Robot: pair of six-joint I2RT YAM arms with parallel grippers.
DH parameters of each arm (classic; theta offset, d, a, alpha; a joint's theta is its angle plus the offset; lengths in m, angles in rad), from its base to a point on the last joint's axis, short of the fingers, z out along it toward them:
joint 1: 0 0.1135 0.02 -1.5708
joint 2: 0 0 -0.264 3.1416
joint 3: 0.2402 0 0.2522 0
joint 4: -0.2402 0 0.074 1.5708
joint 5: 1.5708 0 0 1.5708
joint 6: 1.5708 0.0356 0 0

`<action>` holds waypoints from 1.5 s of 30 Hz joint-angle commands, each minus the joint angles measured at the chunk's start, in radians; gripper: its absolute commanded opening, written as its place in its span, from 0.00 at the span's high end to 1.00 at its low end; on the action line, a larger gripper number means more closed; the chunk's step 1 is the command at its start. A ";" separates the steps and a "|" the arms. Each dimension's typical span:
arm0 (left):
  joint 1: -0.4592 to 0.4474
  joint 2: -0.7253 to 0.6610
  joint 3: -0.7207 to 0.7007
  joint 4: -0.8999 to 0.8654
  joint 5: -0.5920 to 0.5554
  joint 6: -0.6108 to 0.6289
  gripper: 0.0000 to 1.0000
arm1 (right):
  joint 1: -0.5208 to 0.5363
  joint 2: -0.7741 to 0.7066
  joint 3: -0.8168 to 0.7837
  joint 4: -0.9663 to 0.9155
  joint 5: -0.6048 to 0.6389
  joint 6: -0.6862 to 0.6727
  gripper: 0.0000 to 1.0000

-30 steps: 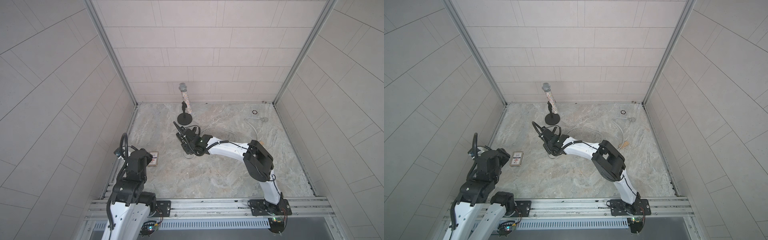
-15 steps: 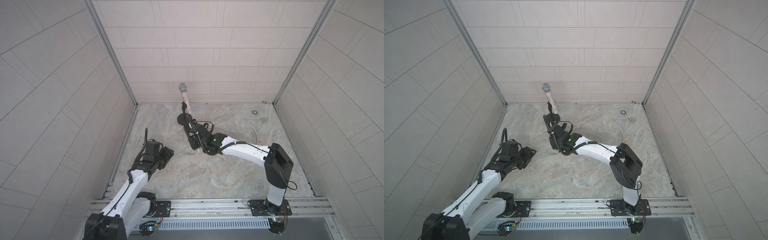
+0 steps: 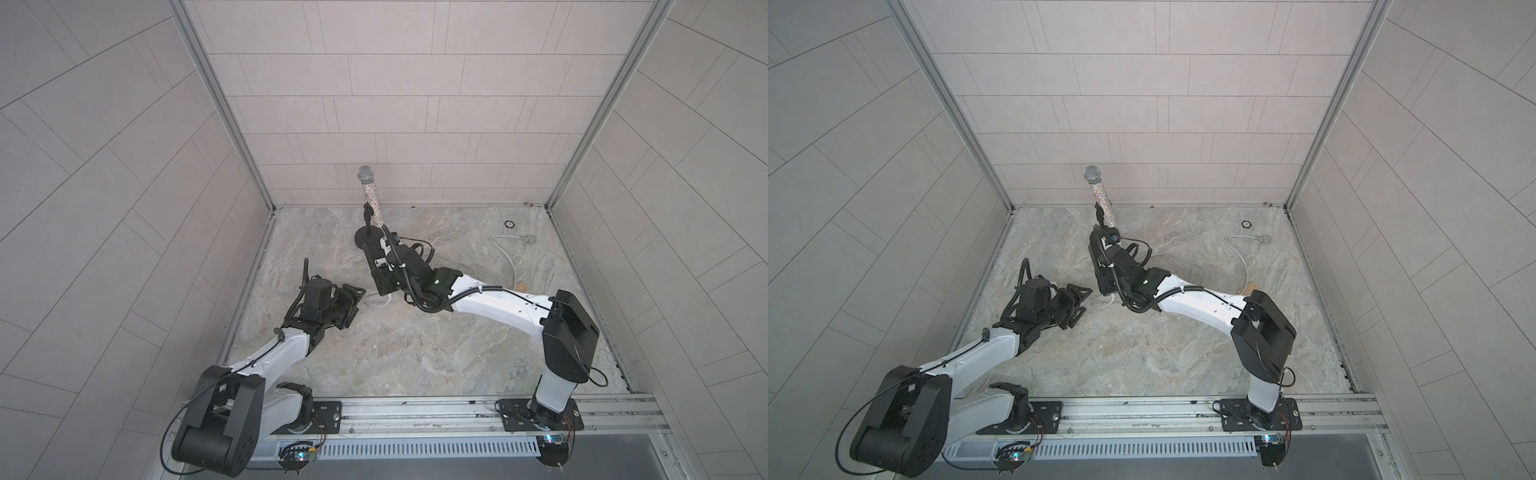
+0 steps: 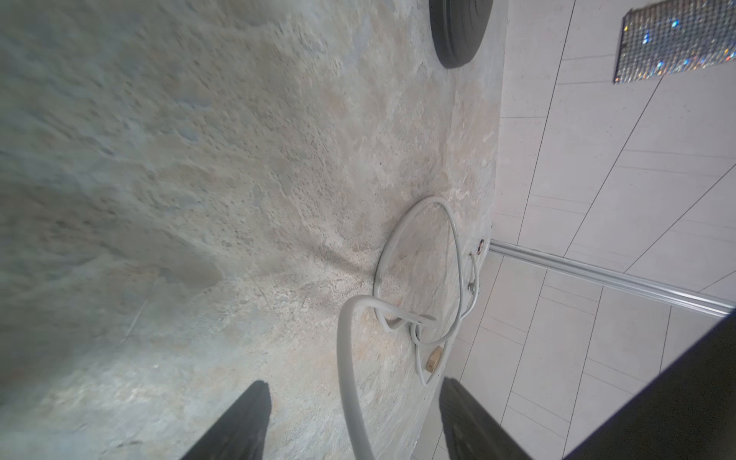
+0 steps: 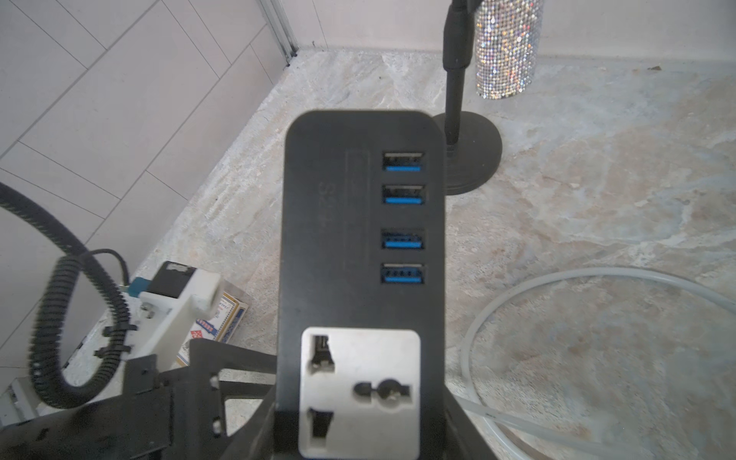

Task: Unwrap the cord wrapped around the power strip
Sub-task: Adjust the power cord at the center of the board, then place the power strip at the center of the board.

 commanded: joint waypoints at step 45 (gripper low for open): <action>-0.324 -0.973 -0.131 -0.959 -0.724 -0.413 0.31 | 0.002 0.534 0.354 -0.058 -0.077 -0.449 0.52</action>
